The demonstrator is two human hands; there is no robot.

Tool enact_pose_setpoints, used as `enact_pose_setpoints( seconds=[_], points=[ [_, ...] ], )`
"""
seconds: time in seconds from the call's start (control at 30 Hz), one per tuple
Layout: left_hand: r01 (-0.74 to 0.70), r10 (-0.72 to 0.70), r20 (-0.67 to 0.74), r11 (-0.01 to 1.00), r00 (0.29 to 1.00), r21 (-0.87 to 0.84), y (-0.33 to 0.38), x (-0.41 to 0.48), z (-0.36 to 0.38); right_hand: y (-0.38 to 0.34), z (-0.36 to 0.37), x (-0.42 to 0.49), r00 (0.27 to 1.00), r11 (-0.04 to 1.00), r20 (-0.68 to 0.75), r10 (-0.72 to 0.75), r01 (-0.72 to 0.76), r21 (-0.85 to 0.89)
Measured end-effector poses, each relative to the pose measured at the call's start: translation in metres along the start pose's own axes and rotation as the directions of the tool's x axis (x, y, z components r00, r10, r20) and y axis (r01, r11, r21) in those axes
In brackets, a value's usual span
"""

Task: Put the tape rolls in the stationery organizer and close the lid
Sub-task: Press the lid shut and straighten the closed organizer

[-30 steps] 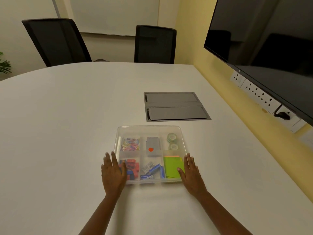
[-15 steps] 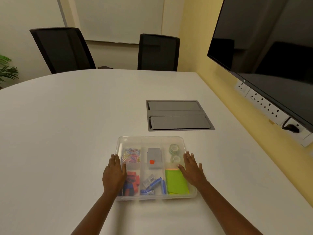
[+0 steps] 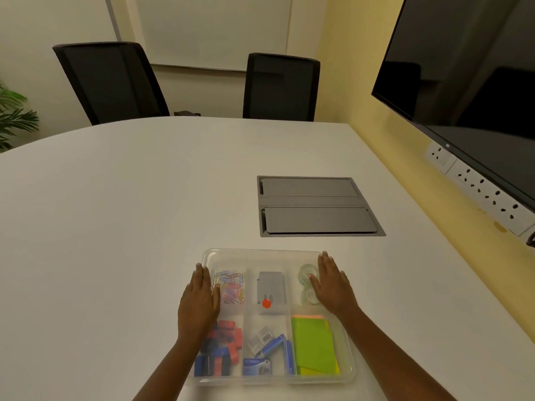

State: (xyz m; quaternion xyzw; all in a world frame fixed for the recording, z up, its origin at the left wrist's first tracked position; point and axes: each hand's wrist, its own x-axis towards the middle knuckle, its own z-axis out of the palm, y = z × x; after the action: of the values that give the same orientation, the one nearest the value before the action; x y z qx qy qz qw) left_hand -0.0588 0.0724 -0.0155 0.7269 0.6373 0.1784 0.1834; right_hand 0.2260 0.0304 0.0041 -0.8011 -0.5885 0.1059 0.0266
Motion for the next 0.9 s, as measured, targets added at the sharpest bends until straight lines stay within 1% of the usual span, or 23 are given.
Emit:
enact_pose_setpoints(
  seconds=[0.13, 0.4, 0.53, 0.7, 0.9],
  points=[
    [-0.004, 0.004, -0.004, 1.0, 1.0, -0.023, -0.001, 0.006, 0.001, 0.003, 0.006, 0.003, 0.997, 0.999, -0.065, -0.035, 0.036, 0.015],
    [-0.131, 0.125, 0.06, 0.984, 0.99, 0.121, 0.004, 0.053, -0.004, 0.006, 0.011, 0.005, 0.994, 0.998, -0.092, -0.052, 0.055, 0.031],
    [-0.136, 0.13, 0.061, 0.985, 0.99, 0.108, 0.002, 0.061, -0.005, 0.006, 0.014, 0.006, 0.994, 0.995, -0.093, -0.058, 0.065, 0.078],
    [-0.135, 0.13, 0.051, 0.985, 0.99, 0.105, 0.001, 0.061, -0.001, 0.008, 0.016, 0.009, 0.993, 0.993, -0.1, -0.063, 0.072, 0.091],
    [-0.144, 0.133, 0.075, 0.976, 0.988, 0.163, 0.0, 0.065, 0.001, 0.007, 0.013, 0.007, 0.996, 0.98, -0.077, -0.048, 0.062, 0.19]
  ],
)
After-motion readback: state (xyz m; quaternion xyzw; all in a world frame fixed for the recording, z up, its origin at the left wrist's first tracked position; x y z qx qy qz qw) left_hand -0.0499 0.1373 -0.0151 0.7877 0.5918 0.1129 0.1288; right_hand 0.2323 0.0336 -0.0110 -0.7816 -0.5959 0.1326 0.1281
